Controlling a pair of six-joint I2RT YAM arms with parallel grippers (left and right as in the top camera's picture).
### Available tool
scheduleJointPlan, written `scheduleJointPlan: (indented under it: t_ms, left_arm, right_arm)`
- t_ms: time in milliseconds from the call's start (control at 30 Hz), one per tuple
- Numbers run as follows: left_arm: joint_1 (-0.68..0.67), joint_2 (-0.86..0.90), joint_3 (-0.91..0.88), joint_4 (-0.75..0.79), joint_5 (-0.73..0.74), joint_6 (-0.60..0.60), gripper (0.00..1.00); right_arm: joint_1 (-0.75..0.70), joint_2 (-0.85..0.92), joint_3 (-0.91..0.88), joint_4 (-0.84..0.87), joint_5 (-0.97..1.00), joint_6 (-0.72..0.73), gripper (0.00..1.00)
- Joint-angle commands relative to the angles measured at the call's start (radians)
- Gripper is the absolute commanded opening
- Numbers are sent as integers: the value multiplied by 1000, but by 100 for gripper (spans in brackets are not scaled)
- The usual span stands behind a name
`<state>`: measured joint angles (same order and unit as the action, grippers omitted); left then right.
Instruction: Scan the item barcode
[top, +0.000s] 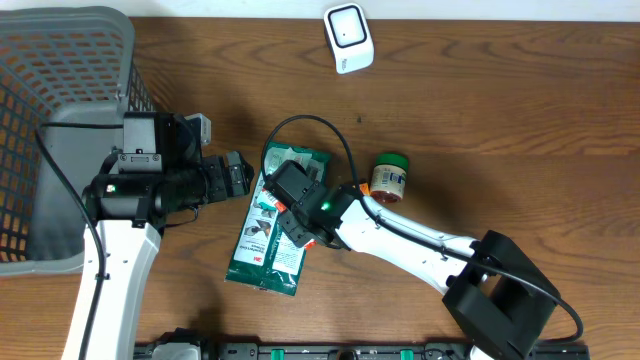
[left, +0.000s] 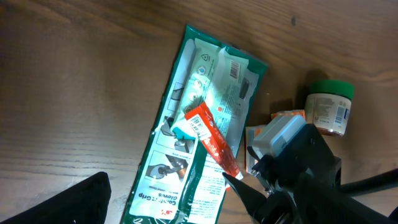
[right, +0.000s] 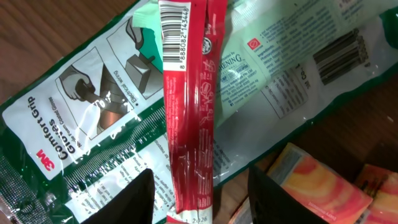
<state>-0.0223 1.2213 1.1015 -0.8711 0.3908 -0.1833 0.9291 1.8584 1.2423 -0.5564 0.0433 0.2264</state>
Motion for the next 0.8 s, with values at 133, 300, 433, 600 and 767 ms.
scheduleJointPlan:
  t_ms: [133, 300, 433, 600, 767]
  left_arm:
    - [4, 0, 15, -2, 9, 3, 94]
    - [4, 0, 15, -2, 9, 3, 94]
    - [4, 0, 15, -2, 9, 3, 94]
    - [4, 0, 15, -2, 9, 3, 94]
    - [4, 0, 15, -2, 9, 3, 94]
  right_arm:
    - [-29, -80, 35, -24, 8, 4, 49]
    - [-124, -221, 42, -104, -155, -72, 54]
    - [-230, -254, 41, -158, -425, -159, 54]
    - [-306, -210, 3, -176, -554, -233, 49]
    - [-299, -105, -6, -171, -641, -328, 30]
